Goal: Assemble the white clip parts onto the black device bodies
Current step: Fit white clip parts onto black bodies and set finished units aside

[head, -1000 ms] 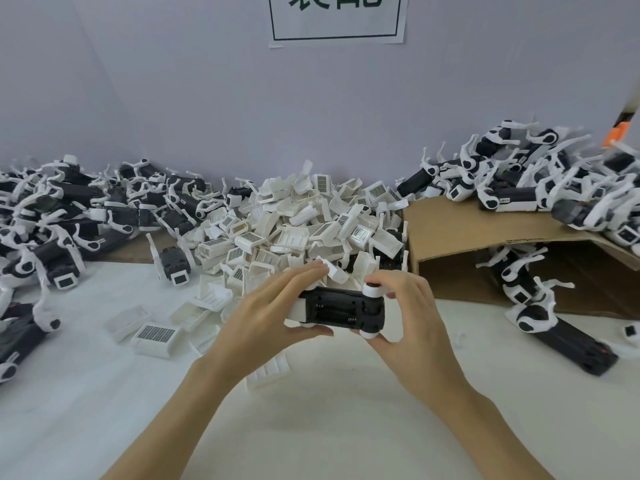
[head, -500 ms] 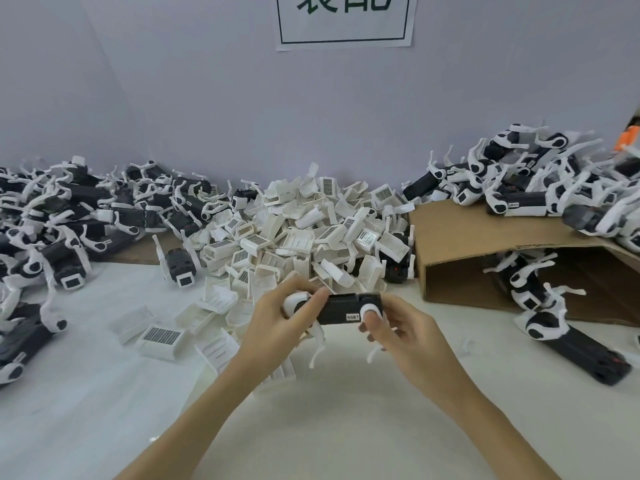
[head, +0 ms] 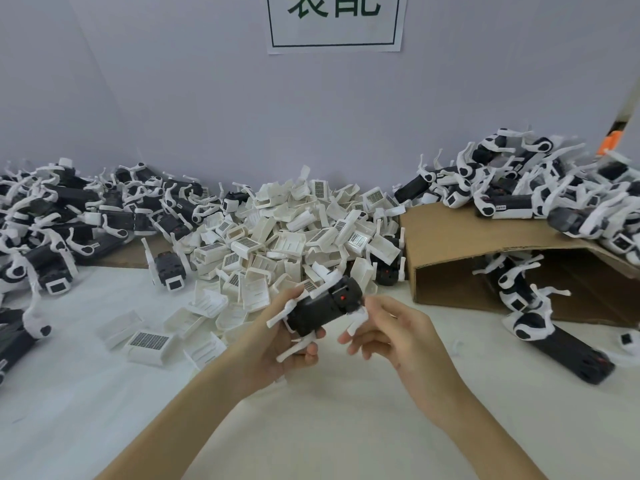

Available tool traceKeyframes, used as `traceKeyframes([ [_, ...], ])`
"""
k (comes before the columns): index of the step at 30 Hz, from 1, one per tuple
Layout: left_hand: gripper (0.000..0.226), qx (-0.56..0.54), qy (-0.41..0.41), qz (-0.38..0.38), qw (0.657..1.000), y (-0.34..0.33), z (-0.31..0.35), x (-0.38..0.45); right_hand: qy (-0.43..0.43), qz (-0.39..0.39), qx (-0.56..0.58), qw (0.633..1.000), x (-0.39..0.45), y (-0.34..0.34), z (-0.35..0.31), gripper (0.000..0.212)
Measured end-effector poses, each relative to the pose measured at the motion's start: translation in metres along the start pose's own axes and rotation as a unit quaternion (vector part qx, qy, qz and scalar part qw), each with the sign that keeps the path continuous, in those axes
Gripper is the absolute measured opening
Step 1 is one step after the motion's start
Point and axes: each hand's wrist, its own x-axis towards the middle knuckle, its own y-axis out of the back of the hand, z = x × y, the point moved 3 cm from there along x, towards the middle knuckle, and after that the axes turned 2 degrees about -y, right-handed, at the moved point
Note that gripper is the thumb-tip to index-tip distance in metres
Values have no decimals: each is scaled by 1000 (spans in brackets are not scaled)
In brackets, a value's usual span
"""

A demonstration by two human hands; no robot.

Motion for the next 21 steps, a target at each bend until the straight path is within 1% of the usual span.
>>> traceKeyframes([
  [2,38,-26,14,-7,1000,3,1,2,12,-10,1,1000,-1,-5,-1,35],
  [5,35,-4,-11,3,1000,9,8,4,16,-18,-9,1000,0,-6,0,30],
  [7,32,-2,-65,36,997,14,13,6,16,-20,-23,999,1,-2,3,25],
  [8,30,-3,-102,64,993,16,16,6,19,-10,-49,999,2,1,6,24],
  [10,20,13,-179,121,976,20,21,7,43,25,-162,986,6,8,14,23],
  [12,15,70,-236,169,954,23,23,4,62,58,-283,955,9,15,22,28],
  [14,22,178,-279,192,924,23,22,0,78,67,-350,931,13,18,26,35],
  [15,25,228,-298,188,908,22,22,-2,92,68,-390,914,16,20,26,41],
  [17,28,284,-323,163,888,20,21,-3,132,75,-480,864,27,24,24,56],
  [19,30,305,-334,139,881,20,20,-2,150,81,-551,817,43,28,20,71],
  [21,32,327,-344,109,874,20,20,-2,143,87,-612,773,58,29,16,78],
])
